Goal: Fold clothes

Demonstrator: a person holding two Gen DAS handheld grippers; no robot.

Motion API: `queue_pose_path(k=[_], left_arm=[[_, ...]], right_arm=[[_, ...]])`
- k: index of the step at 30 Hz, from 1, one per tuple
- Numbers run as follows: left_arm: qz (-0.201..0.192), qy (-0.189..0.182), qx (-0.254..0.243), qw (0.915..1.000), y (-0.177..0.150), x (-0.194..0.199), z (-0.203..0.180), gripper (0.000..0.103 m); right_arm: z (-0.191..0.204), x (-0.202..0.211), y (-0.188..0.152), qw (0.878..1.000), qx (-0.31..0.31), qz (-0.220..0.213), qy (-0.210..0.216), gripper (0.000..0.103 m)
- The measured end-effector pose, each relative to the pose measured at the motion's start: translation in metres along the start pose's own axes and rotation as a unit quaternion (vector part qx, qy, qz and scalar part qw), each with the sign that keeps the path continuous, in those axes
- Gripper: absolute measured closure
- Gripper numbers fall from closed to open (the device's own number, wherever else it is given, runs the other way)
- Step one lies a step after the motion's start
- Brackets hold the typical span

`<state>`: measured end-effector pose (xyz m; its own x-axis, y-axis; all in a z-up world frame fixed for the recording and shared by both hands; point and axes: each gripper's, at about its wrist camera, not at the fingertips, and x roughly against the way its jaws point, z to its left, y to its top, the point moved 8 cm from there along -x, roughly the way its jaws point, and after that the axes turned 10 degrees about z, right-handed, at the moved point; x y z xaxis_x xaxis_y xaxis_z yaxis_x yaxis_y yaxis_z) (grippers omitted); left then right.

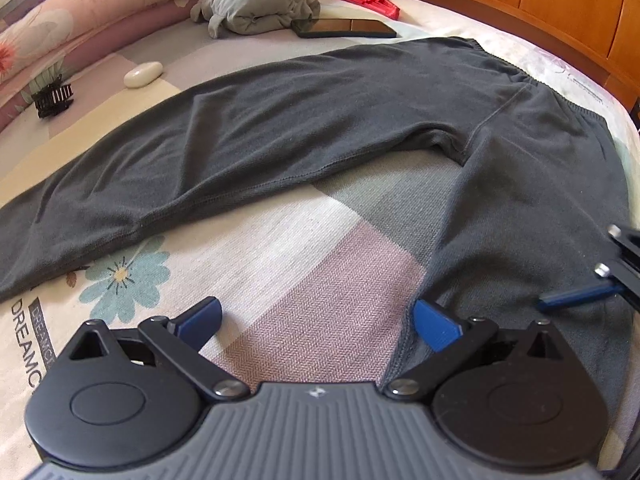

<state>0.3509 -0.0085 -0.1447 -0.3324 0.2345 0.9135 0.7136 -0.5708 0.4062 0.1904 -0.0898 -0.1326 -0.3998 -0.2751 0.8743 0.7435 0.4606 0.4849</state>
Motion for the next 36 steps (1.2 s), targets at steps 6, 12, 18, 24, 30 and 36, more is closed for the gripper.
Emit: queue_pose_path(k=[6,12,18,24,30,36], left_arm=[[-0.009,0.001,0.010,0.9999,0.000,0.006,0.004,0.001],[-0.031,0.029,0.039,0.9983,-0.015,0.052,0.029,0.006],[-0.021,0.054,0.084,0.9948,-0.067,0.088,0.060,0.005],[0.004,0.068,0.148,0.9866,-0.132,0.095,0.077,0.005],[0.002,0.081,0.152,0.9850,-0.158,0.104,0.069,0.005],[0.002,0.090,0.150,0.9845,-0.172,0.115,0.060,0.005]], right_arm=[[0.006,0.016,-0.014,1.000,0.008,0.023,-0.015,0.000],[0.044,0.026,0.036,0.998,0.025,-0.051,0.037,0.000],[0.097,0.001,0.057,0.986,0.051,-0.050,0.149,0.000],[0.114,-0.003,0.018,0.987,0.083,-0.010,0.138,0.000],[0.112,0.007,0.044,0.986,0.059,-0.015,0.158,0.000],[0.125,-0.007,0.033,0.981,0.038,0.005,0.191,0.000]])
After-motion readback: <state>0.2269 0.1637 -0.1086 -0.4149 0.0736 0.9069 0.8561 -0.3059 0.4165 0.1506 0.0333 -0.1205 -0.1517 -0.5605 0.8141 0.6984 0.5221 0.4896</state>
